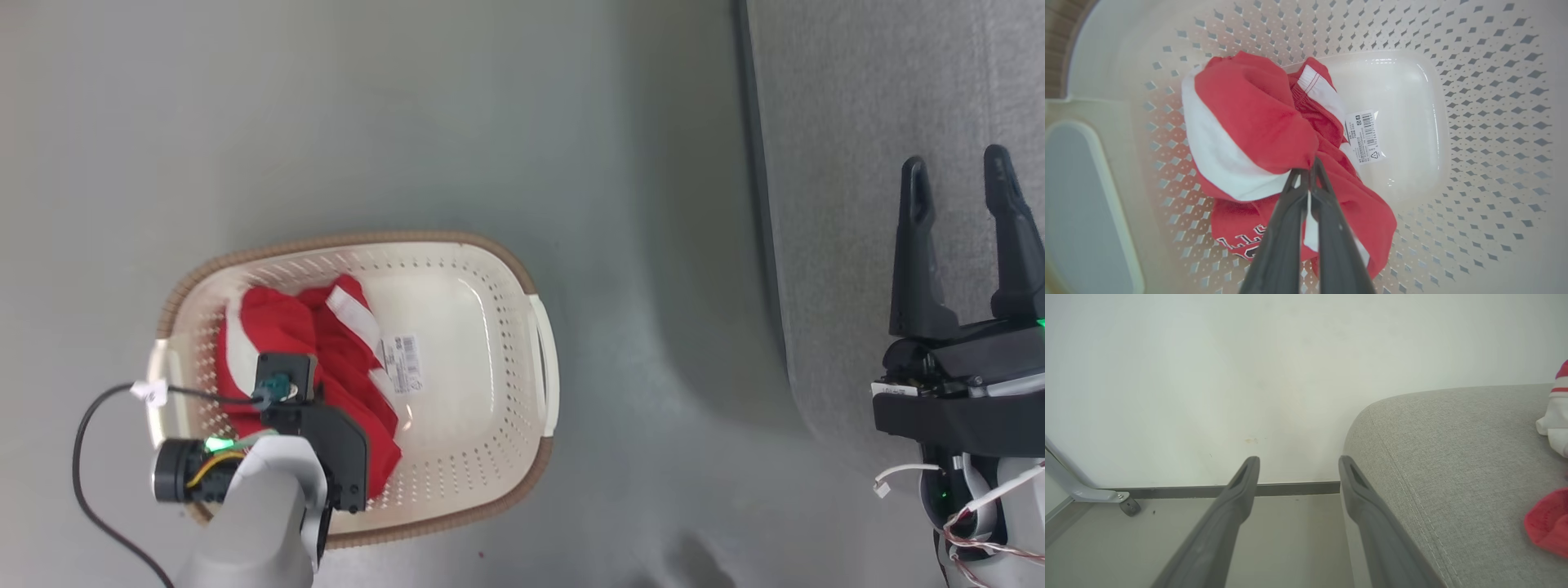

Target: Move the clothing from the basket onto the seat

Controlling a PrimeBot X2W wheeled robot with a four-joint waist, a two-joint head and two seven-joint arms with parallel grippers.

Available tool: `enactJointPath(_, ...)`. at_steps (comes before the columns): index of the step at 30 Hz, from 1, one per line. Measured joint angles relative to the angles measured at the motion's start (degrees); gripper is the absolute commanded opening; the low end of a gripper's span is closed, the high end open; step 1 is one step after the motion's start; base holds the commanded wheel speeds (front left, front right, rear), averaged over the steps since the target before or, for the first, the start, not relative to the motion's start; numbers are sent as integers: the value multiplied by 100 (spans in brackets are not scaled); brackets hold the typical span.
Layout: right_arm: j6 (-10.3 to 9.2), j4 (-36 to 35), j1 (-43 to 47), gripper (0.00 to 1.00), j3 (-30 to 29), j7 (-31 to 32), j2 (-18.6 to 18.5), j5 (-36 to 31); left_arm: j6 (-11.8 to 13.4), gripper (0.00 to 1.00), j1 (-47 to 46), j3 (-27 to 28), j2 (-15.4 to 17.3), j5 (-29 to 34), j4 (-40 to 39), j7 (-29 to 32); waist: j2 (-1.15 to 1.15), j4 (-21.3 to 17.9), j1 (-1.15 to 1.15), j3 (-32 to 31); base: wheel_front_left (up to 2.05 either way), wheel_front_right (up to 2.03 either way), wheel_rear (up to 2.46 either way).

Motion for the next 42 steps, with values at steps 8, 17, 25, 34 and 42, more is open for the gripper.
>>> enactJointPath(8, 49, 371, 88, 100, 75, 2, -26, 0, -89, 0, 499, -107, -2, -515, -330, -303, 0, 185, 0, -620, 0, 0, 0)
enactJointPath(17, 67, 706, 413, 100, 154, 2, -12, 0, -88, 0, 896, -100, -3, -761, -532, -768, 0, 383, 0, -1410, 0, 0, 0)
enactJointPath(25, 67, 942, 927, 100, 126, 3, -14, 8, -70, 0, 1241, 8, -5, -1021, -1065, -938, 0, 557, 0, -2232, 0, 0, 0)
enactJointPath(34, 67, 1037, 1210, 100, 140, 11, -11, 11, -54, 0, 1474, 60, -3, -976, -1666, -966, -1, 701, 0, -2743, 0, 0, 0)
enactJointPath(42, 42, 1106, 1473, 100, 174, 62, 4, 15, -46, 0, 1744, 94, 9, -770, -2897, -967, 0, 808, 0, -3205, 0, 0, 0)
